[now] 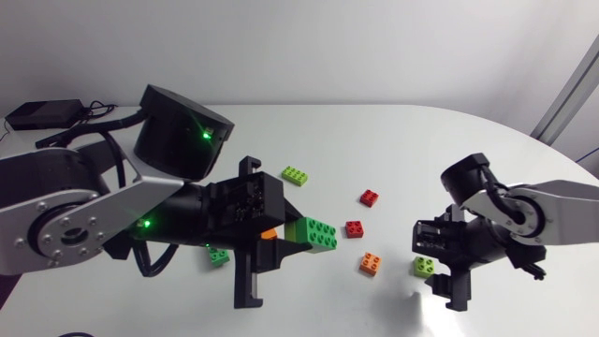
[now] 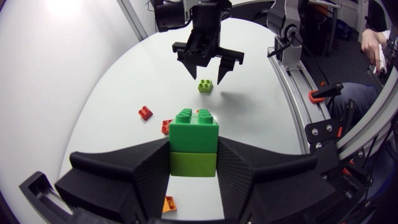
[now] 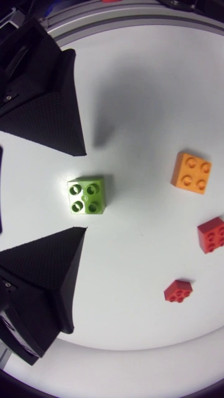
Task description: Separate the duplo bricks
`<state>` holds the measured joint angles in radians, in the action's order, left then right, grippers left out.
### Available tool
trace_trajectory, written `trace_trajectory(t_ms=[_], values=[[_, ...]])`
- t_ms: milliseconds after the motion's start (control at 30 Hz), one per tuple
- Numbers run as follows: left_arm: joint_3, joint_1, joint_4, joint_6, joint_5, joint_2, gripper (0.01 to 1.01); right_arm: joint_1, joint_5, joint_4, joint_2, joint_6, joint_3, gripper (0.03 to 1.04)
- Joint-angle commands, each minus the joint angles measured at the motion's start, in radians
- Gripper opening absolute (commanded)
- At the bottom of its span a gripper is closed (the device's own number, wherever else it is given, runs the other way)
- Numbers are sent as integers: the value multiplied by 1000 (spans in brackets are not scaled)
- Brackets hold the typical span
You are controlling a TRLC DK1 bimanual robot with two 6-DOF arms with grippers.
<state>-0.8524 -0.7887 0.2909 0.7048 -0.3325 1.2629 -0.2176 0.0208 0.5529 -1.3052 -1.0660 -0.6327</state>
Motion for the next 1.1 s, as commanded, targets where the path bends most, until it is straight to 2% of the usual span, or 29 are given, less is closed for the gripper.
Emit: trace_trajectory(t_ms=[0, 167, 300, 433, 700, 1067], values=[[27, -14, -12, -25, 3, -13, 326, -23, -44, 55, 119, 3, -28, 995], [18, -20, -15, -37, 3, -5, 326, -95, -234, 202, 302, 81, -114, 995], [12, -37, -13, -44, -5, 7, 326, -221, -298, 228, 382, 178, -142, 995], [7, -47, -4, -45, -28, 15, 326, -324, -334, 199, 406, 267, -159, 993], [-8, -60, 4, -48, -60, 29, 326, -399, -375, 73, 394, 400, -168, 961], [-31, -64, 2, -56, -88, 56, 326, -488, -374, -7, 346, 474, -162, 887]])
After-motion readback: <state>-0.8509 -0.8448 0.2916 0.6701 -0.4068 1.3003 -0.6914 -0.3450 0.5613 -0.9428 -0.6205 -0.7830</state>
